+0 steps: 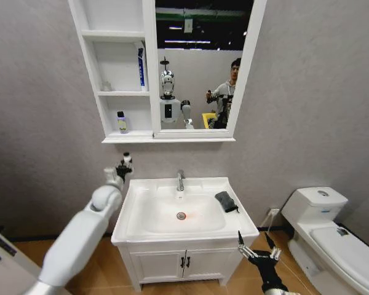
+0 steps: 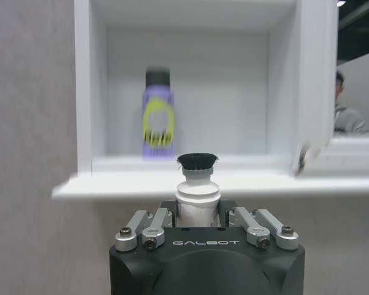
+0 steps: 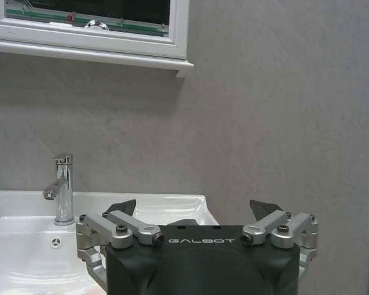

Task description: Move facial cleanser and shampoo from washbasin to cabinet, then wipe washbasin with towel.

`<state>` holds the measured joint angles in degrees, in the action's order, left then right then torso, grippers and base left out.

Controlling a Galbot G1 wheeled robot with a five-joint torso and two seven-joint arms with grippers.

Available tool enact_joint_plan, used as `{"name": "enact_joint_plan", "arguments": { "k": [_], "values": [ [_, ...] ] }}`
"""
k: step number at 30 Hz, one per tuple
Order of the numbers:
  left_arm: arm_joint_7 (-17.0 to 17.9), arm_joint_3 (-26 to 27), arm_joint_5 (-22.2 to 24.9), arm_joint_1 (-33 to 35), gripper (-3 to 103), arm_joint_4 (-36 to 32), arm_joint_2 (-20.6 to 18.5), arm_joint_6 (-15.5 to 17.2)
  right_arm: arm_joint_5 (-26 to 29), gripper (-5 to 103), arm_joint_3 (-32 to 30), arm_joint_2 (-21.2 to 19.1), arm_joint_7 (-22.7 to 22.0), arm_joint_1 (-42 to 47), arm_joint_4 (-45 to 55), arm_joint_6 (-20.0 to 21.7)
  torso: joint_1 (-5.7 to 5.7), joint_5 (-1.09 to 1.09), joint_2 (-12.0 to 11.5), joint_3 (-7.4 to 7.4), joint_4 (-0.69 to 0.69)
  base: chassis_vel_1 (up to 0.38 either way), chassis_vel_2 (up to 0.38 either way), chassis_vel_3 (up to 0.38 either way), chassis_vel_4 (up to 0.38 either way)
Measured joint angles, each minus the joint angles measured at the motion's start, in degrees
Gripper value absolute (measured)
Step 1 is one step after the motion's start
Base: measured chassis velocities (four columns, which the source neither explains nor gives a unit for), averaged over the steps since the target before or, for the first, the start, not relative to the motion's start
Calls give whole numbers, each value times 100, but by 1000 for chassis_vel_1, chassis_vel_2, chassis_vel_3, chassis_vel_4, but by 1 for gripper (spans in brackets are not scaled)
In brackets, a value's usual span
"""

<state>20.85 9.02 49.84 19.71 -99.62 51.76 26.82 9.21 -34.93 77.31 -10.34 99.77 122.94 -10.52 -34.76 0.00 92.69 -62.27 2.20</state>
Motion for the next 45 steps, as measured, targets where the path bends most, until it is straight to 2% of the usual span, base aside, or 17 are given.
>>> {"name": "enact_joint_plan", "arguments": {
  "k": [2, 3, 5, 6, 9, 12, 15, 16, 21, 30, 45],
  "values": [
    [138, -256, 1067, -788, 34, -167, -501, 570, -27, 100, 9, 1, 4, 3, -6, 0, 0, 0, 0, 0, -1, 0, 0, 0, 0],
    [138, -256, 1067, -788, 34, -167, -501, 570, -27, 100, 9, 1, 4, 3, -6, 0, 0, 0, 0, 0, -1, 0, 0, 0, 0],
    [236, -548, 1675, -1505, 34, -62, -698, 839, -44, 100, 23, 14, 7, -7, -20, 0, 0, 0, 0, 0, 0, 0, 0, 0, 0],
    [236, -548, 1675, -1505, 34, -62, -698, 839, -44, 100, 23, 14, 7, -7, -20, 0, 0, 0, 0, 0, 0, 0, 0, 0, 0],
    [149, -1078, 1897, -2504, 34, 410, -699, 968, -27, 100, 20, 38, 8, -86, -40, 1, 0, 1, 0, 0, -1, 0, 0, 0, 0],
    [94, -1251, 1913, -2732, 34, 582, -614, 992, 0, 100, 3, 35, 8, -115, -41, 2, 0, 1, 0, 0, -1, 0, 0, 0, 0],
    [-211, -1704, 1494, -3251, 34, 1270, -274, 951, 124, 100, -81, -13, 10, -139, -35, 7, 0, 1, 0, -2, 1, 0, 0, 0, 0],
    [-211, -1704, 1494, -3251, 34, 1270, -274, 951, 124, 100, -81, -13, 10, -139, -35, 7, 0, 1, 0, -2, 1, 0, 0, 0, 0],
    [-398, -1999, 1155, -3618, 34, 2131, 206, 882, 334, 100, -241, -108, 10, -192, -134, -1, -1, 1, -1, -2, 1, 0, 0, 0, 0],
    [-549, -1974, 854, -3609, 34, 2917, 624, 700, 393, 100, -268, -133, 10, -217, -322, -86, -1, -1, -2, -2, 0, 0, 0, 0, 0],
    [-699, -1765, 605, -3609, 34, 3379, 969, 551, 380, 100, -228, -139, 13, -233, -578, -193, -1, 1, -1, 0, 0, 0, 0, 0, 0]
  ]
}}
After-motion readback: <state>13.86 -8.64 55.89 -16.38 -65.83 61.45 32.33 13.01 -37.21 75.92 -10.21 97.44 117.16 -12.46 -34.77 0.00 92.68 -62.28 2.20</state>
